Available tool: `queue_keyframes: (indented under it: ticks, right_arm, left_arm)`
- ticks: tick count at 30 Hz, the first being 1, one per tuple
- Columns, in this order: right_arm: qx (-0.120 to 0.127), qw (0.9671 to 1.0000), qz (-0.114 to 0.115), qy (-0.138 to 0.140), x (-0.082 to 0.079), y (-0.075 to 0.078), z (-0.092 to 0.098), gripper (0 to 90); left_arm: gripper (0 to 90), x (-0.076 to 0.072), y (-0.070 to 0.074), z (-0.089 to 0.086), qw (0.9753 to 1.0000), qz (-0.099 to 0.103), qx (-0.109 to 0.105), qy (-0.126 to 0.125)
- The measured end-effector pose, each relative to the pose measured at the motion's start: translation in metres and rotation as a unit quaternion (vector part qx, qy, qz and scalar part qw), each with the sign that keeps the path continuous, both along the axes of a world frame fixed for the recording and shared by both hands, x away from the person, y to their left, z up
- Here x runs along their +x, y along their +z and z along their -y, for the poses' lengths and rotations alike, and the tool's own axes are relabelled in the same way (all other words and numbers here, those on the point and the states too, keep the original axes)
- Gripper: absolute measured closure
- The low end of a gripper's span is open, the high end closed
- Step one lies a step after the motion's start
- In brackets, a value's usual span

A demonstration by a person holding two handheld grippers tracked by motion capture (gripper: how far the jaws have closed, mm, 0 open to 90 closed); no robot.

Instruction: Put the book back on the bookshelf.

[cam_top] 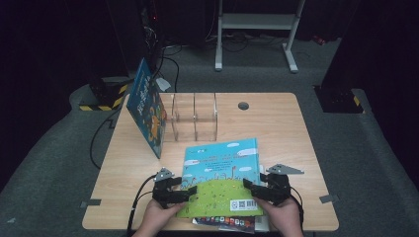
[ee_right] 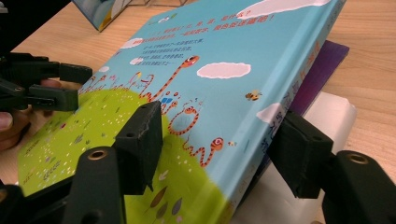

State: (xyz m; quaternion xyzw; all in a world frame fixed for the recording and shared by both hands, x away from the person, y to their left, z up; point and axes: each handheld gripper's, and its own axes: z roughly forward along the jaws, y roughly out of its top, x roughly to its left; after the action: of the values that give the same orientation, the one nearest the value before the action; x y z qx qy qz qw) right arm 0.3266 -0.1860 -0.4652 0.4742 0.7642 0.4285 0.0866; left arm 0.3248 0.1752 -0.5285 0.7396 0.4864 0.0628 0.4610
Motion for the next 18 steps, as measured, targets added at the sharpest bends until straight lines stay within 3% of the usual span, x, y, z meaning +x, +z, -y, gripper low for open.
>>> queue_keyframes:
  ticks: [8,12,13,18]
  right_arm:
    - [-0.007,0.9998,0.019,0.001,-0.0029,0.0008,0.0001,39.5]
    - [-0.008,0.9992,0.040,-0.003,-0.0070,0.0029,0.0015,44.4]
    - [-0.010,0.9985,0.055,0.002,-0.0087,0.0034,0.0017,44.4]
    - [-0.003,0.9987,0.051,0.000,-0.0095,0.0009,0.0033,44.6]
  left_arm:
    - [16.6,0.0001,0.0000,0.0003,1.0000,-0.003,-0.004,0.002]
    - [14.7,0.0011,0.0001,-0.0014,1.0000,-0.001,0.000,0.006]
    - [15.0,0.0009,0.0002,-0.0015,1.0000,-0.004,-0.003,0.008]
    - [15.1,0.0011,0.0003,-0.0013,1.0000,0.000,0.001,0.004]
